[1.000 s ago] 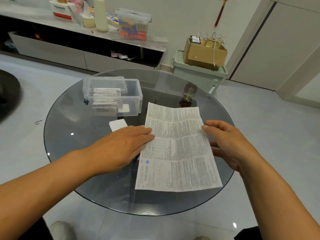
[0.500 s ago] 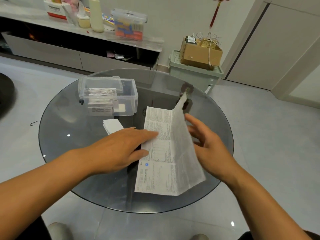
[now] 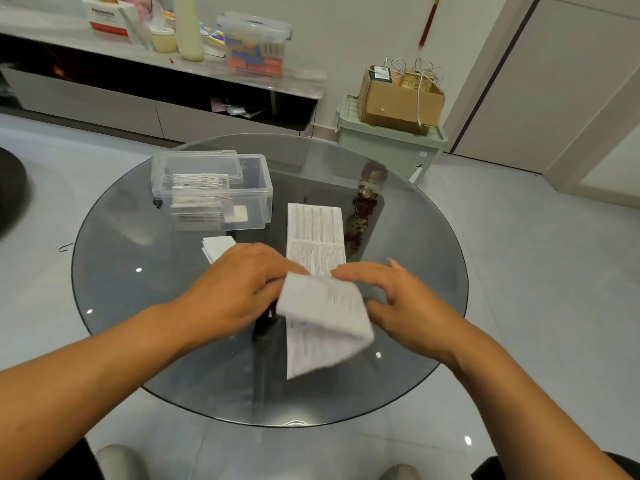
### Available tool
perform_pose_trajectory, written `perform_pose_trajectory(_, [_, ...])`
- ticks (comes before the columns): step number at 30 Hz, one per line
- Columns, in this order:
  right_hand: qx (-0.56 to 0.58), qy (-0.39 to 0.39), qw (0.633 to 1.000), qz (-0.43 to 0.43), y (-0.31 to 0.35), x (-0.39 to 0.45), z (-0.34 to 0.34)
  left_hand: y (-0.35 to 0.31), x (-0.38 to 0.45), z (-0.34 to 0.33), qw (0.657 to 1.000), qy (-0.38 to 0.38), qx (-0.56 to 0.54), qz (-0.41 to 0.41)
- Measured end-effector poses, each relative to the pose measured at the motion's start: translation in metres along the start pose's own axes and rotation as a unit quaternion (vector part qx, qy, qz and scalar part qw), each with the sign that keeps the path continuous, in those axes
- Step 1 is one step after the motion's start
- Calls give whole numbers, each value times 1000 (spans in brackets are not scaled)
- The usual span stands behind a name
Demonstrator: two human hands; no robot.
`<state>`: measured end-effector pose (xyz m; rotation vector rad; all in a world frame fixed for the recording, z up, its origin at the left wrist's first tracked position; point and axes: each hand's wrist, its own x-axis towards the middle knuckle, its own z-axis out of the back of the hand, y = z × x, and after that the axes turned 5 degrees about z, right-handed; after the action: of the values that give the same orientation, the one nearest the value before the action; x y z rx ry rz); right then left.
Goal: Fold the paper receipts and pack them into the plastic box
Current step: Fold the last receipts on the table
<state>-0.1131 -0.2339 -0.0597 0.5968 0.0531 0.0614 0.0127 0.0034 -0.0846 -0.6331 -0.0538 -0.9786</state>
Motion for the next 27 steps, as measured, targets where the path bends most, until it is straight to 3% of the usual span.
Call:
perform_pose_trajectory(3, [38, -37, 999, 2, -3, -2, 1, -4, 3, 4, 991, 17, -89, 100])
perform_pose_trajectory(6, [14, -84, 996, 23, 1, 1, -7, -7, 5, 11, 990, 116, -42, 61])
perform_pose_trajectory(9, [43, -75, 996, 6, 2, 4, -10, -5, 6, 26, 974, 221, -24, 53])
perform_pose_trajectory(11, [74, -64, 995, -25, 2, 4, -6, -4, 5, 30, 968, 246, -6, 48])
perform_pose_trajectory(16, [135, -40, 988, -60, 4, 2, -3, -7, 4, 9, 994, 111, -8, 19])
perform_pose_trajectory(21, [169, -145, 970, -102, 15, 8, -12, -12, 8, 6, 968, 82, -176, 160])
perform_pose_trajectory(27, [22, -175, 969, -171, 27, 15, -25, -18, 11, -5, 971, 14, -89, 222])
